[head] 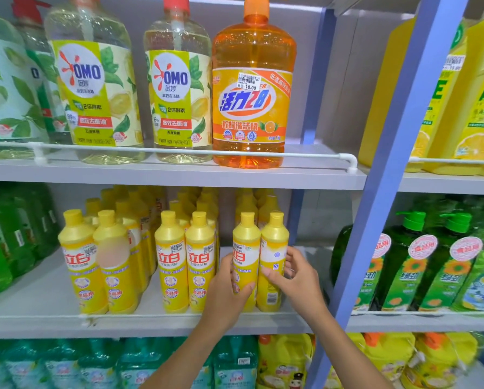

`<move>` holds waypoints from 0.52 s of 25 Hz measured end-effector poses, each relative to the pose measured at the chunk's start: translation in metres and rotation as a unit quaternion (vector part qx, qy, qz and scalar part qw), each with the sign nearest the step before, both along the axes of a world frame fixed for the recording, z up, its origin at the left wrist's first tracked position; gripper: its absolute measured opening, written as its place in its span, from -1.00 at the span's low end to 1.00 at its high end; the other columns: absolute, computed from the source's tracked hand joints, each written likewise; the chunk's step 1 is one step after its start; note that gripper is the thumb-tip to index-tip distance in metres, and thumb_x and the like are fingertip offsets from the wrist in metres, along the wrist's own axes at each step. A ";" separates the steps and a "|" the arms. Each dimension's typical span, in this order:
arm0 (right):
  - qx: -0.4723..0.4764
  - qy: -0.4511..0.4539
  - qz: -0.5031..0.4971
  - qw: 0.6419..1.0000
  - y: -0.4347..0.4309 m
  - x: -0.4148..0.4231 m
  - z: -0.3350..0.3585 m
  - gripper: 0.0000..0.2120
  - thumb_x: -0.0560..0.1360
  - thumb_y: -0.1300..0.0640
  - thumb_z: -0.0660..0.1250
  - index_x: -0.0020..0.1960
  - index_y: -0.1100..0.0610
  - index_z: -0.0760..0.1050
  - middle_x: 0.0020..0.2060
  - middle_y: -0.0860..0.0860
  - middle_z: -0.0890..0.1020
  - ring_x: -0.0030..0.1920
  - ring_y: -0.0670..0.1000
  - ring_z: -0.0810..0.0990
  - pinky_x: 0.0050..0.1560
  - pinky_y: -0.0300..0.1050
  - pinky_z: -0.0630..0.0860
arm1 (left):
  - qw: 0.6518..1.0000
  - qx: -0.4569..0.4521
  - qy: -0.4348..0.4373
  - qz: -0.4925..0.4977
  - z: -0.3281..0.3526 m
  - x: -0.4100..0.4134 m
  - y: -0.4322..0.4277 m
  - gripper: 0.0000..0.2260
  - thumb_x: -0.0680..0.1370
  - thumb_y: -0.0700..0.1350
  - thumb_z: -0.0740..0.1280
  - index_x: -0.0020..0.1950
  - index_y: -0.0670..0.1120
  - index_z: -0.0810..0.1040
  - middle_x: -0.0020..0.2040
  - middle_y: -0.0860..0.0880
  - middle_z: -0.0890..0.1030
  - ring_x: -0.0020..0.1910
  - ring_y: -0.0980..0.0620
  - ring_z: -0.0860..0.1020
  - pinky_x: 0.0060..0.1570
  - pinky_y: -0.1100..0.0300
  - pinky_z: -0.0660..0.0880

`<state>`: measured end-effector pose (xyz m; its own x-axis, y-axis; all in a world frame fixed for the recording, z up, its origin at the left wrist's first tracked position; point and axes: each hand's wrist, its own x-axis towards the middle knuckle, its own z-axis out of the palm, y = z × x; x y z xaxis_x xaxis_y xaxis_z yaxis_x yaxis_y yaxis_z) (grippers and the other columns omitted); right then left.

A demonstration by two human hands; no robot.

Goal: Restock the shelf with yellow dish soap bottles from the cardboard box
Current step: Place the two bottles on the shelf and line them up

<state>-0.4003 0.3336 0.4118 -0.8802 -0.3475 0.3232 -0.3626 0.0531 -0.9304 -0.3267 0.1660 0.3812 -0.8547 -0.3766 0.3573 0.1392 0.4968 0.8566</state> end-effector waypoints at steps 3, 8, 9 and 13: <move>0.004 -0.004 0.021 1.000 0.002 -0.006 -0.003 -0.42 0.39 0.00 0.56 0.35 0.02 0.47 0.20 -0.09 0.67 0.21 -0.08 0.65 0.24 0.03 0.61 | 1.000 0.007 0.003 0.022 -0.002 -0.001 0.002 -0.44 0.45 -0.04 0.55 0.33 0.20 0.34 0.13 0.20 0.61 0.09 0.25 0.60 0.06 0.11 0.63; 0.013 -0.030 0.096 0.995 0.010 -0.007 -0.006 -0.51 0.55 0.09 0.41 0.44 0.00 0.39 0.29 -0.12 0.61 0.30 -0.06 0.59 0.25 -0.05 0.59 | 0.999 0.023 0.010 0.040 -0.003 -0.003 0.008 -0.39 0.42 -0.01 0.57 0.32 0.25 0.30 0.19 0.23 0.57 0.15 0.24 0.58 0.10 0.14 0.63; 0.010 -0.031 0.097 0.995 0.009 -0.006 -0.007 -0.51 0.55 0.08 0.41 0.45 -0.01 0.38 0.29 -0.13 0.61 0.31 -0.07 0.59 0.24 -0.09 0.58 | 0.999 0.026 0.011 0.044 -0.003 -0.003 0.008 -0.39 0.42 0.00 0.57 0.32 0.24 0.30 0.19 0.21 0.57 0.16 0.23 0.58 0.10 0.13 0.63; -0.034 -0.019 0.020 0.999 0.002 -0.001 -0.004 -0.41 0.40 -0.02 0.53 0.37 0.01 0.43 0.19 -0.14 0.66 0.22 -0.15 0.62 0.12 -0.20 0.61 | 0.998 0.040 0.013 0.041 -0.006 0.000 0.011 -0.42 0.43 0.11 0.53 0.38 0.15 0.38 0.23 0.22 0.56 0.21 0.23 0.55 0.17 0.11 0.60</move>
<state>-0.4010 0.3360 0.4083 -0.8784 -0.3604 0.3139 -0.3273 -0.0250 -0.9446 -0.3269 0.1772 0.3747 -0.8102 -0.4735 0.3455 0.1236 0.4381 0.8904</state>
